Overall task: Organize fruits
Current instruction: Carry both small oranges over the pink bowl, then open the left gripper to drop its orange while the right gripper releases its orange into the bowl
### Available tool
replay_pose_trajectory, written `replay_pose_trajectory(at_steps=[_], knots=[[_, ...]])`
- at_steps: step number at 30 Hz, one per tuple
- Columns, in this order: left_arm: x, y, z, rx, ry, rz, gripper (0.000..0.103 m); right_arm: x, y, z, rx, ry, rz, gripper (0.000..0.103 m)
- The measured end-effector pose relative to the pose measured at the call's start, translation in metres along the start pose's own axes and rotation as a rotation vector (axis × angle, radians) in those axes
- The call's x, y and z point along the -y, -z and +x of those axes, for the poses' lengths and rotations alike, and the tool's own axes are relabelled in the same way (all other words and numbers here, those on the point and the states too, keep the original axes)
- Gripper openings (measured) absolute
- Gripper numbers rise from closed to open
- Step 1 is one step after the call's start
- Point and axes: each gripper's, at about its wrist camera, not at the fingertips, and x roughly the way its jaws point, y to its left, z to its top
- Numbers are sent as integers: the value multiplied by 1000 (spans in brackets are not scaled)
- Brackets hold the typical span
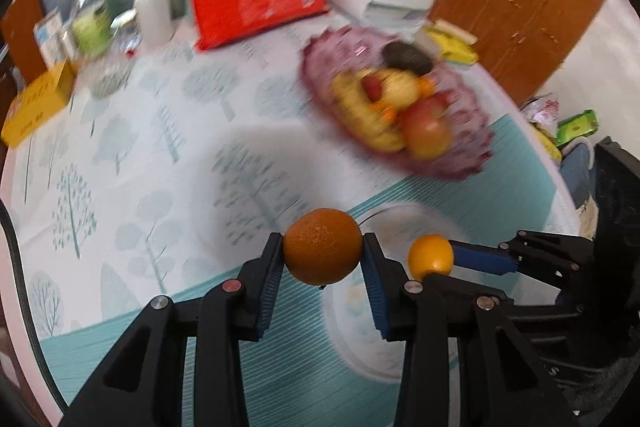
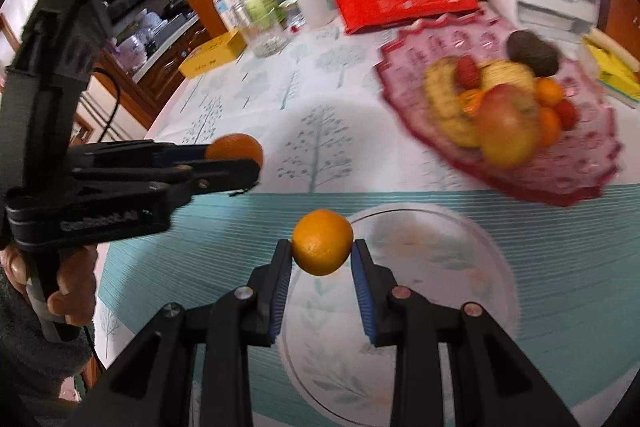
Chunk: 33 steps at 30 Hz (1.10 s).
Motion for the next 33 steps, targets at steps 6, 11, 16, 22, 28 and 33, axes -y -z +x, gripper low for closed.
replay_pose_trajectory(at_steps=[6,11,16,22,28,33], knots=[[55,-37,-26,90,28,76,37,41,-31,-60,80,46,39,31],[95,-80,-50,172,27,122,37,68,-78,-122,200,102,8,31],[123,-123,-56,236,-16,134,37,92,-120,-155,280,137,-33,31],[137,-155,-12,195,-54,83,37,125,-142,-135,248,146,-67,31],[136,-162,57,100,-78,28,37,160,-139,-77,135,155,-70,31],[128,-157,114,0,-111,-14,37,185,-125,-21,14,133,-63,31]])
